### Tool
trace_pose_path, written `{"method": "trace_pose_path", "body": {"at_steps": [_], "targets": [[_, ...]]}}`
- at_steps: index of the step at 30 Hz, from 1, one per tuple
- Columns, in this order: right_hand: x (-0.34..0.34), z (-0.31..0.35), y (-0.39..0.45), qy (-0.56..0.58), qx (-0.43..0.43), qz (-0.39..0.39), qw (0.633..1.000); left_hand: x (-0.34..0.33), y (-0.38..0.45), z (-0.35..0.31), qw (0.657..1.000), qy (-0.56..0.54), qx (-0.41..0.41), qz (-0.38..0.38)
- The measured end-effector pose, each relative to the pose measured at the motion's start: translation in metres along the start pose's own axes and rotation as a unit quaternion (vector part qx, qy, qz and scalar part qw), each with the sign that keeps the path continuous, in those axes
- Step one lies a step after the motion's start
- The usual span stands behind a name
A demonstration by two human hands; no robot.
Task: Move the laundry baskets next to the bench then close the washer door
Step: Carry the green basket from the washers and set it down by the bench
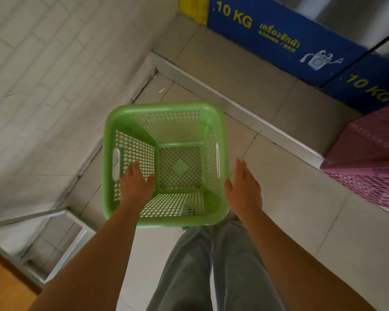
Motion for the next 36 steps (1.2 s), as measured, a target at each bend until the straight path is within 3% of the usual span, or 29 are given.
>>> {"method": "trace_pose_path", "body": {"at_steps": [8,22,36], "targets": [[0.056,-0.102,-0.056,0.001,-0.044,-0.03,0.999,-0.026,-0.073,-0.109,0.993,0.061,-0.098,-0.003],[0.19,-0.372,-0.173,0.039,-0.177,-0.171,0.968,-0.17,-0.25,-0.389,0.949,0.062,-0.307,0.031],[0.273,-0.508,-0.124,0.127,-0.304,-0.274,0.904,-0.216,-0.25,-0.575,0.905,0.089,-0.414,0.046]]}}
Point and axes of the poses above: each hand's wrist, its own y-axis towards the middle knuckle, its own x-axis out of the back of the hand, z = x × y, the point moved 6 cm from there along y, towards the middle knuckle, and after that the axes turned 2 degrees about z, right-handed, at the moved point
